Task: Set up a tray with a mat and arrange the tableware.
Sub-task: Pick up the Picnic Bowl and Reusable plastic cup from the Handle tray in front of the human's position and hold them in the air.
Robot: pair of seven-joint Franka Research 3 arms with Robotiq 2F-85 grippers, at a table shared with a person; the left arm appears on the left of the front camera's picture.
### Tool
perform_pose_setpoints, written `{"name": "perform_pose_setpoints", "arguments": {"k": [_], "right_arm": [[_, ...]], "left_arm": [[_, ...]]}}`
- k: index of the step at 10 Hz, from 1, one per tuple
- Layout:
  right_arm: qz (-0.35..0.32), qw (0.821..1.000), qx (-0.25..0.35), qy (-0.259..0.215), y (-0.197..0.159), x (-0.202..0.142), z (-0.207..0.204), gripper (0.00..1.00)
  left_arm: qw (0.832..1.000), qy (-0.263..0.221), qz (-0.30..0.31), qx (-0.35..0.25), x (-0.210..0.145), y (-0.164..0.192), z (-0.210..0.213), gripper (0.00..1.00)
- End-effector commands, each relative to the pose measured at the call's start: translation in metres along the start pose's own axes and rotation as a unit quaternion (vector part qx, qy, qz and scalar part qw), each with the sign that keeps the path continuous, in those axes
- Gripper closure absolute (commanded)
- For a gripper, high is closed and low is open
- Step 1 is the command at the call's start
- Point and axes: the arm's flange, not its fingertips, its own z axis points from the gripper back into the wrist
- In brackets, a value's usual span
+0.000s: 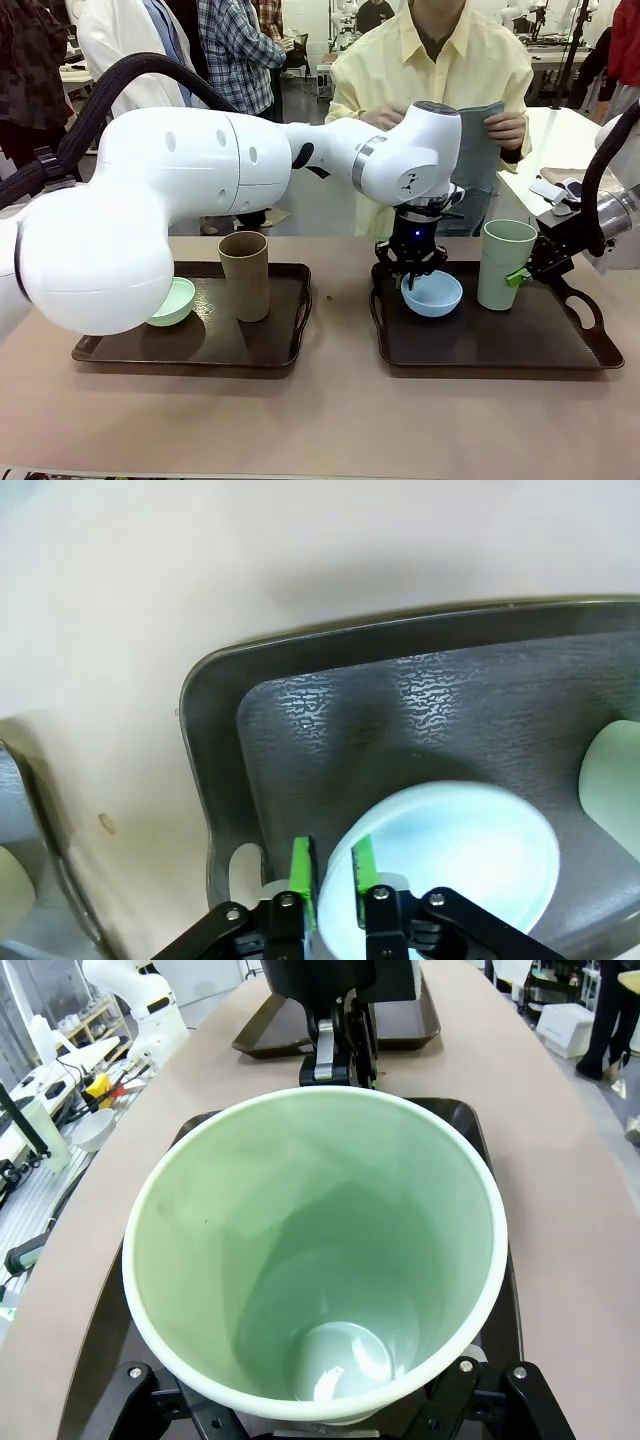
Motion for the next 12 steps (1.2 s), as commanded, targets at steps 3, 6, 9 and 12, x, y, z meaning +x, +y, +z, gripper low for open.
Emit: {"name": "perform_pose_setpoints", "arguments": {"k": [3,6,9,12], "right_arm": [[-0.005,1.0,-0.015,-0.003,-0.006,-0.004,-0.001,1.0],[-0.006,0.999,-0.032,0.008,0.018,0.025,0.025,0.7],[0.048,0.991,-0.112,0.054,0.101,0.129,0.093,0.7],[0.059,0.988,-0.123,0.069,0.142,0.191,0.118,0.7]], "left_arm": [[1.0,-0.019,0.018,0.015,-0.008,0.006,0.002,1.0],[1.0,-0.001,0.017,-0.001,-0.004,0.019,0.031,1.0],[0.996,-0.063,0.031,-0.048,-0.012,0.055,0.132,1.0],[0.989,-0.125,0.038,-0.062,-0.035,0.064,0.214,1.0]]}}
